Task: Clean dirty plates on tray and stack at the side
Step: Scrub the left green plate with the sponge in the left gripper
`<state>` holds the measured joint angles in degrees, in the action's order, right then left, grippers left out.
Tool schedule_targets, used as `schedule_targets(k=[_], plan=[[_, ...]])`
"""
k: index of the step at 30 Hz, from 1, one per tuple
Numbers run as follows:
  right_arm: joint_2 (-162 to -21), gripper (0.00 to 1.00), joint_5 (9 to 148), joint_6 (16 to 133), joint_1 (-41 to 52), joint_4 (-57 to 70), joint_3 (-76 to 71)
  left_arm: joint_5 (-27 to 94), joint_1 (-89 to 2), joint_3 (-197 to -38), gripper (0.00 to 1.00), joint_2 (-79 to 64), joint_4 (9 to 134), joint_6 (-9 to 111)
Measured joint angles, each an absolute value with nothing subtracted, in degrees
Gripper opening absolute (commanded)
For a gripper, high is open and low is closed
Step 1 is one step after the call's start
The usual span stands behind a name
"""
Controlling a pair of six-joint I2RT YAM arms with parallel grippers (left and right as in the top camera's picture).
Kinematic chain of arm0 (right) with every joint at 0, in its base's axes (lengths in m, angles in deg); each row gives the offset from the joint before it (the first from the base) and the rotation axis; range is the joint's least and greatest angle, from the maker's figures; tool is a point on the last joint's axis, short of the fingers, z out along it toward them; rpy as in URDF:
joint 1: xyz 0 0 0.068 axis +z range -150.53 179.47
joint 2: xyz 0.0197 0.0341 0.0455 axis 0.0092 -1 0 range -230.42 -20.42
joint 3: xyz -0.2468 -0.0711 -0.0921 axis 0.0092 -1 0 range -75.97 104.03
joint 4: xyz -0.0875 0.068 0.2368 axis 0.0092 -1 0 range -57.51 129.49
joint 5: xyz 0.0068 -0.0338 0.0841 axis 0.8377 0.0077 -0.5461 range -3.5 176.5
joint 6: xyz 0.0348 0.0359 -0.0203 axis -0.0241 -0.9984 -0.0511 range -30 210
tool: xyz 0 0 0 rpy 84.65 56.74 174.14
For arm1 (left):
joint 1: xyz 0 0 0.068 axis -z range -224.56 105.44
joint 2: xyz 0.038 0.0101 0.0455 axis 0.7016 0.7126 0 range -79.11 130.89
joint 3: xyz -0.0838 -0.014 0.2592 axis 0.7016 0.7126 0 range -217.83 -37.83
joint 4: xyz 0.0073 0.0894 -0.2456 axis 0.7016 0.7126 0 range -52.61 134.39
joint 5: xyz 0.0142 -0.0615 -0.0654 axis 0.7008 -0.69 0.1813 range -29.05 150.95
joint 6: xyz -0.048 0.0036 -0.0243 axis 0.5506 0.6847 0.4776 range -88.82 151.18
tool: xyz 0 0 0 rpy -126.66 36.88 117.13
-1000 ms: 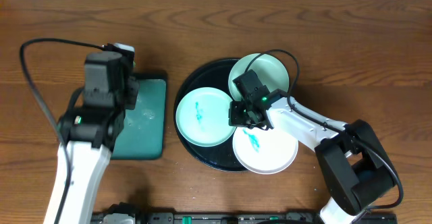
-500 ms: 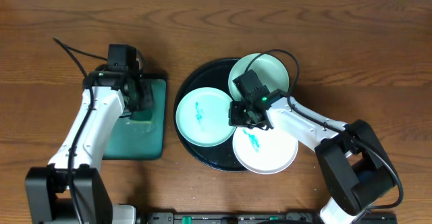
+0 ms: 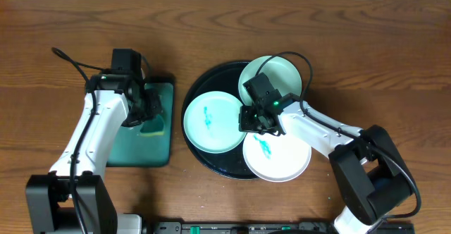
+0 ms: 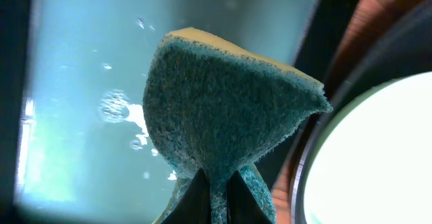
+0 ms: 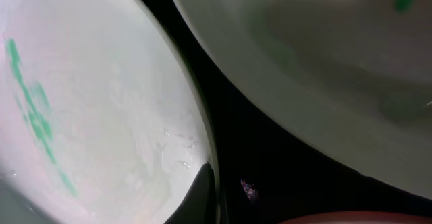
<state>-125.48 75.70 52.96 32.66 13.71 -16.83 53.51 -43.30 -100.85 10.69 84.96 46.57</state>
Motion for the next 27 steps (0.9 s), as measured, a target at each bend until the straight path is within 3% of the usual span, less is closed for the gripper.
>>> schedule_targets(k=[5, 16, 27], plan=[[-125.48, 0.01, 75.67, 52.96, 32.66, 13.75, -16.83, 50.34, -40.96, -101.53, 0.07, 10.69, 84.87, 47.47], [-125.48, 0.01, 75.65, 52.96, 32.66, 13.75, -16.83, 47.47, -26.27, -102.60, 0.07, 13.00, 78.32, 49.94], [-125.46, 0.01, 75.65, 52.96, 32.66, 13.58, -16.81, 46.05, -24.46, -104.18, 0.07, 27.06, 75.04, 52.39]])
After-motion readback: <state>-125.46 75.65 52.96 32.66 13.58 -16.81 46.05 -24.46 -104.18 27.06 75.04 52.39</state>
